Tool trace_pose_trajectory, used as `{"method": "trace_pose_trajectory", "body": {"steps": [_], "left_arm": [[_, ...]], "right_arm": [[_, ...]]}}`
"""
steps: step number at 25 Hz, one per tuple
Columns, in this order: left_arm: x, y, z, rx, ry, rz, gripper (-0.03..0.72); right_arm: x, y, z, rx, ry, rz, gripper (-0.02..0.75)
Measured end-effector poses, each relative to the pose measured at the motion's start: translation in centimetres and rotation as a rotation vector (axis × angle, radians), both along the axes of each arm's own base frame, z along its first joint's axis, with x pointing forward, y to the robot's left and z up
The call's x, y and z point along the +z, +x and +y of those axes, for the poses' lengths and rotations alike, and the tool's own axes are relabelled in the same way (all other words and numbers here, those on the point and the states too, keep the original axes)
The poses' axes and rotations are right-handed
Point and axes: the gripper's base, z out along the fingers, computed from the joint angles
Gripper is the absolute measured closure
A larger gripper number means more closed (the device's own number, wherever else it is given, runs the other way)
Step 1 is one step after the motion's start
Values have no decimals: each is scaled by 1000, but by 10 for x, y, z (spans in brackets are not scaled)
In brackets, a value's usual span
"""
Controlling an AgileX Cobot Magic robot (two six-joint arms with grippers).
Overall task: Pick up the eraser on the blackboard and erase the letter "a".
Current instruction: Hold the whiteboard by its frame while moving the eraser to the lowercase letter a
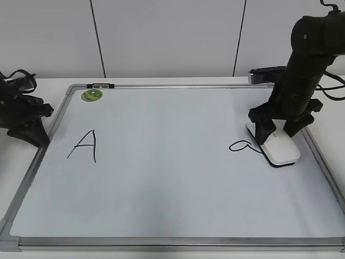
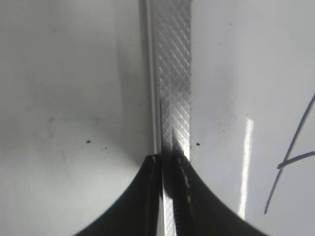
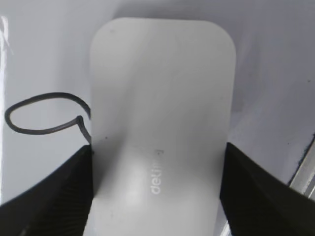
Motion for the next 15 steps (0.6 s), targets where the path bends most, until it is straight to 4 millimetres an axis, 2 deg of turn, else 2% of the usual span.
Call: {"method": "trace_pose_trajectory", "body": {"steps": [7, 15], "left_arm": [[0, 0, 0, 0, 0, 0, 654], [0, 0, 0, -1, 2, 0, 654]], "right_arm": [[-4, 0, 12, 49, -27, 0, 198], [-8, -10, 72, 208, -51, -12, 197]]}}
